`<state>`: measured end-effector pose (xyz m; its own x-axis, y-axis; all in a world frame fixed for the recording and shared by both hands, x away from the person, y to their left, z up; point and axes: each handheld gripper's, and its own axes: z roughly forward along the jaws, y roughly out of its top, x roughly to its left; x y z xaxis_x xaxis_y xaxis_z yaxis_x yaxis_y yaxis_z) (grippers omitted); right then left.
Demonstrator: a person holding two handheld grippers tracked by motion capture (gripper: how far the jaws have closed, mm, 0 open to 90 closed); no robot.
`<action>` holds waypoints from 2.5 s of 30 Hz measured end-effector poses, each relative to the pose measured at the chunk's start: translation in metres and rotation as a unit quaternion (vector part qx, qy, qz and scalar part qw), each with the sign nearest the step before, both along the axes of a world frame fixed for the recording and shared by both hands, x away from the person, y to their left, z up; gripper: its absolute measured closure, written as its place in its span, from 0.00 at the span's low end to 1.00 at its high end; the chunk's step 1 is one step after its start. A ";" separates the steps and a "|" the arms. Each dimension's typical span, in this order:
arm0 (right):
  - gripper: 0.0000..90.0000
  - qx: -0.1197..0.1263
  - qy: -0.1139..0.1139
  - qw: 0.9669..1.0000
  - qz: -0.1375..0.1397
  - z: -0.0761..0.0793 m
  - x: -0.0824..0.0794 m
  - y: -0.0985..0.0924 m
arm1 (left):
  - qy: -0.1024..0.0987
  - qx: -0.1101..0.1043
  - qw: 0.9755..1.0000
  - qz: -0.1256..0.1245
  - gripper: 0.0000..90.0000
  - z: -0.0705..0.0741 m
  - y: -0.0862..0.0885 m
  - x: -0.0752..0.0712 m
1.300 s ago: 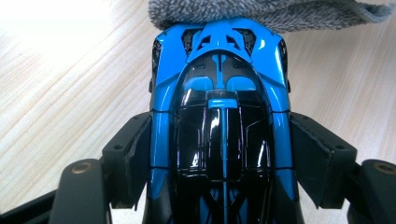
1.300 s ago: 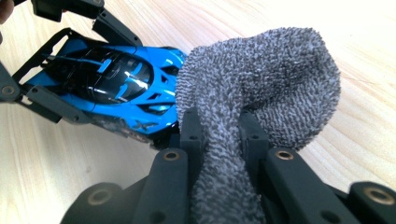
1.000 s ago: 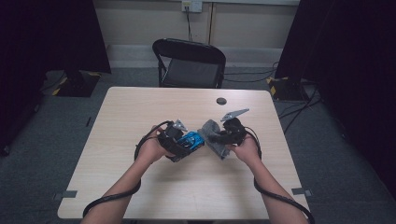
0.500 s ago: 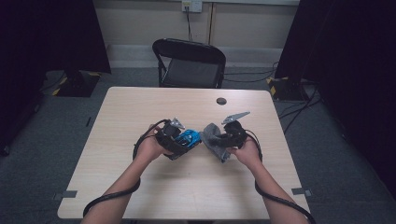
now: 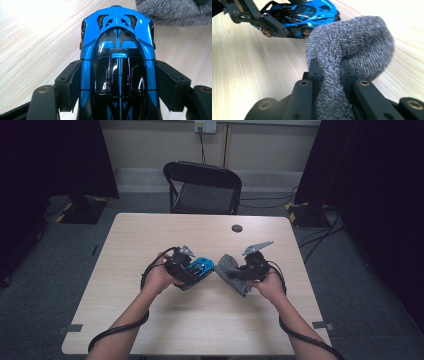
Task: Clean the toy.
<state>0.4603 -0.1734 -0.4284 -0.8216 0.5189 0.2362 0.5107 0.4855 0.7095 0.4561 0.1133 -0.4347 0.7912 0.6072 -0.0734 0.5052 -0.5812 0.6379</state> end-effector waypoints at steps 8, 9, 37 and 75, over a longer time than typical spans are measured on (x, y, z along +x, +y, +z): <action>0.85 0.024 -0.010 0.999 -0.027 0.015 0.006 -0.020 | 0.003 -0.001 1.000 -0.007 0.31 0.005 -0.002 -0.002; 0.85 0.023 -0.013 0.999 -0.029 0.017 0.008 -0.021 | 0.003 0.000 1.000 -0.010 0.31 0.005 -0.002 -0.003; 0.85 -0.019 -0.022 1.000 0.008 0.011 0.029 0.034 | -0.001 0.013 0.999 -0.050 0.31 -0.001 -0.023 -0.019; 0.85 -0.018 -0.008 1.000 0.006 -0.003 0.018 0.024 | 0.005 0.003 1.000 0.007 0.31 -0.003 0.003 -0.003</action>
<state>0.4781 -0.1498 -0.4312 -0.8313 0.5173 0.2036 0.4930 0.5168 0.6999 0.4531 0.1162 -0.4377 0.7819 0.6185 -0.0781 0.5200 -0.5780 0.6289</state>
